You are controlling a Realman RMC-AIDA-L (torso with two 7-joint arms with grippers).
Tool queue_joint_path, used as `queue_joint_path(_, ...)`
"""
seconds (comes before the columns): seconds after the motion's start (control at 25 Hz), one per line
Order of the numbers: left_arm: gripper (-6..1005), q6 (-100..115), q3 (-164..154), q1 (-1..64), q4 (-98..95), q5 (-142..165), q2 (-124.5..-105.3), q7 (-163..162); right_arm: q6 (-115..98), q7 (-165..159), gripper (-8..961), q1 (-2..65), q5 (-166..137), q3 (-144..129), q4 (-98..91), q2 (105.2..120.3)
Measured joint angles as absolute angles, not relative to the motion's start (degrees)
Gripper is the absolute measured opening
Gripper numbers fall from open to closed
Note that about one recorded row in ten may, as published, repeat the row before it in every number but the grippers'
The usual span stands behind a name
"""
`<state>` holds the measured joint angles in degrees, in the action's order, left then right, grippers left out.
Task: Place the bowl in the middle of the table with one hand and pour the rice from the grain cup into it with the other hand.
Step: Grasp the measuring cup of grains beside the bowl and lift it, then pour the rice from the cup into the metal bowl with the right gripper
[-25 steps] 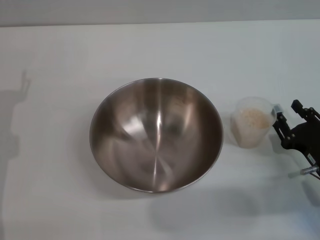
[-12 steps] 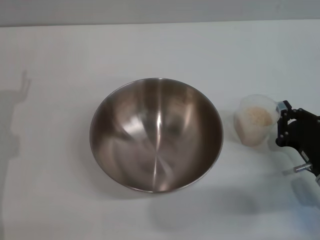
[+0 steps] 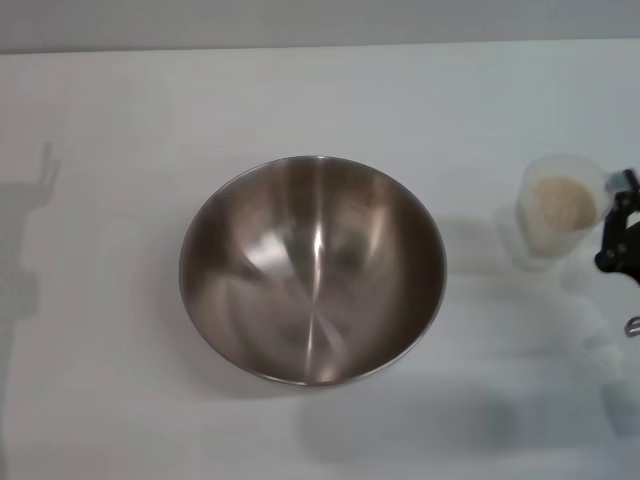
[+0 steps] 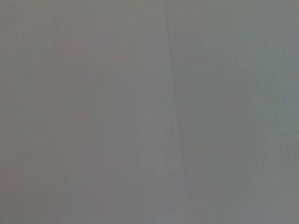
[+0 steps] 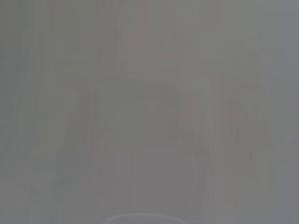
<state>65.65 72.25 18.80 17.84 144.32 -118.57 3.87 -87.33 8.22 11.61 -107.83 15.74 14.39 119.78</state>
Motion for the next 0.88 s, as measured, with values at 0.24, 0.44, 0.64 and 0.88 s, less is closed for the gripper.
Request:
queue_joint_path(0.24, 819, 65.64, 72.25, 18.57, 17.82, 144.31, -118.61, 3.87, -95.89, 8.50, 15, 13.66, -108.28, 15.48, 14.21, 119.49)
queue_joint_path(0.44, 820, 65.59, 71.83, 18.46, 17.21, 144.32, -118.66, 3.78, -97.88, 12.53, 15, 16.90, -110.02, 15.01, 14.39, 119.57)
queue_joint_path(0.64, 820, 65.57, 70.84, 18.19, 17.11, 144.31, -118.68, 3.74, -96.85, 33.77, 14, 19.90, -117.13, 14.14, 18.48, 119.69)
queue_joint_path(0.88, 820, 65.56, 70.68, 18.09, 17.06, 144.32, -118.75, 3.62, -92.18, 54.62, 16, 20.33, -122.59, 13.85, 21.98, 119.58)
